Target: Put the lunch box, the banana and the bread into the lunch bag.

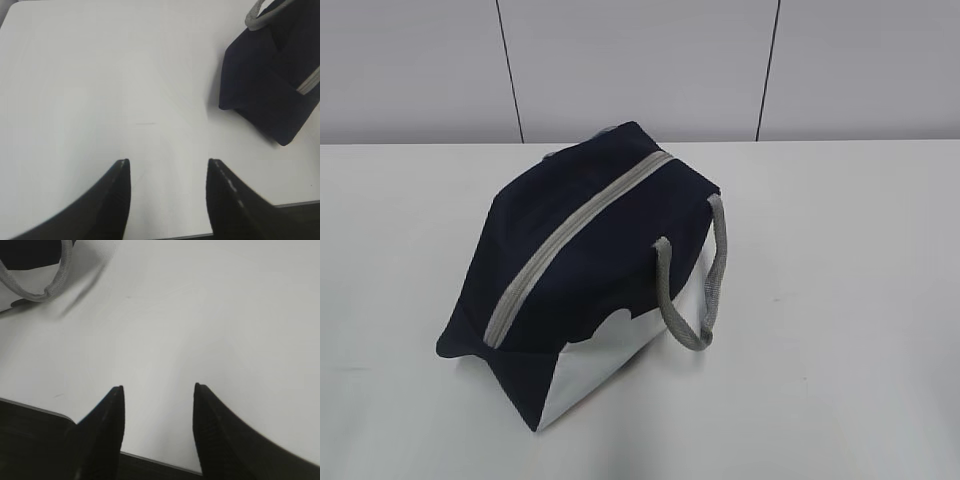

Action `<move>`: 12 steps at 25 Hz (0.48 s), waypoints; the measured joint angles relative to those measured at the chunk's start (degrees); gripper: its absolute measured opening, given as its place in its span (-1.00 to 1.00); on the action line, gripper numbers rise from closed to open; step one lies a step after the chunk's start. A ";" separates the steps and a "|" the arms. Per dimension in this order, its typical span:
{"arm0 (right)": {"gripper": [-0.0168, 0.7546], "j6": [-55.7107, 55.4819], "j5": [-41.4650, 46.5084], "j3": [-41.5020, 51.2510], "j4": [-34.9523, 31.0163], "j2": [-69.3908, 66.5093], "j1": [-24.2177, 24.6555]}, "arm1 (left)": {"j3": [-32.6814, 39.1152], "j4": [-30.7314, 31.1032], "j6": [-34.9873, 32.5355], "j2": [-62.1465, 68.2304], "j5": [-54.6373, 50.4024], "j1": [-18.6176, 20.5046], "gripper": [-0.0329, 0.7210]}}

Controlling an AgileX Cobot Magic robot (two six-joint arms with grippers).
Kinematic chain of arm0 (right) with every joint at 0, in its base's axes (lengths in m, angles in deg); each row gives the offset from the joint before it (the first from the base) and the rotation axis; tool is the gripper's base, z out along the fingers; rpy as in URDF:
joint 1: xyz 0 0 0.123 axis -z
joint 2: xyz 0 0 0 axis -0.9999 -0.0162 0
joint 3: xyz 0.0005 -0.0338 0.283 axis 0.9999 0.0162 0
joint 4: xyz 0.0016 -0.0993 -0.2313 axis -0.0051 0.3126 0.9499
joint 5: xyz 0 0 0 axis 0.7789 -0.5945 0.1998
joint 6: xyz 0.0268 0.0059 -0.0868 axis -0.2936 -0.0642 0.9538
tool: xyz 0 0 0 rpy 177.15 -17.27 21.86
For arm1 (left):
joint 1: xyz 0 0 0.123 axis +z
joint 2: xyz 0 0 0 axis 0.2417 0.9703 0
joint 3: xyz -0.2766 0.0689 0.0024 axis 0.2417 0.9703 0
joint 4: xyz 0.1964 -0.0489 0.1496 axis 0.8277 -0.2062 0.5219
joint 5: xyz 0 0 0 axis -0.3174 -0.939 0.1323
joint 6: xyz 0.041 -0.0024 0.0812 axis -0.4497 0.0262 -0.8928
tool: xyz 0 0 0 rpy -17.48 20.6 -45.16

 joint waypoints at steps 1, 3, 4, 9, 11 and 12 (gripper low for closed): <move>-0.04 0.00 0.00 0.00 0.00 0.00 0.46 | 0.00 0.00 0.00 0.00 0.00 0.14 0.07; -0.04 0.00 0.00 0.00 0.00 0.00 0.71 | 0.00 0.00 0.02 0.00 0.00 0.24 0.07; -0.04 0.00 0.00 0.00 0.00 0.00 0.71 | 0.00 0.00 0.02 0.00 0.00 0.24 0.07; -0.05 0.00 0.00 0.00 0.00 0.00 0.83 | 0.00 0.00 0.02 0.00 0.00 0.24 0.07; -0.05 0.00 -0.05 0.00 0.00 0.00 0.83 | 0.00 0.00 0.02 0.00 0.00 0.24 0.07; -0.05 0.00 -0.05 0.00 0.10 0.00 0.83 | 0.00 0.00 0.02 0.00 0.00 0.24 0.07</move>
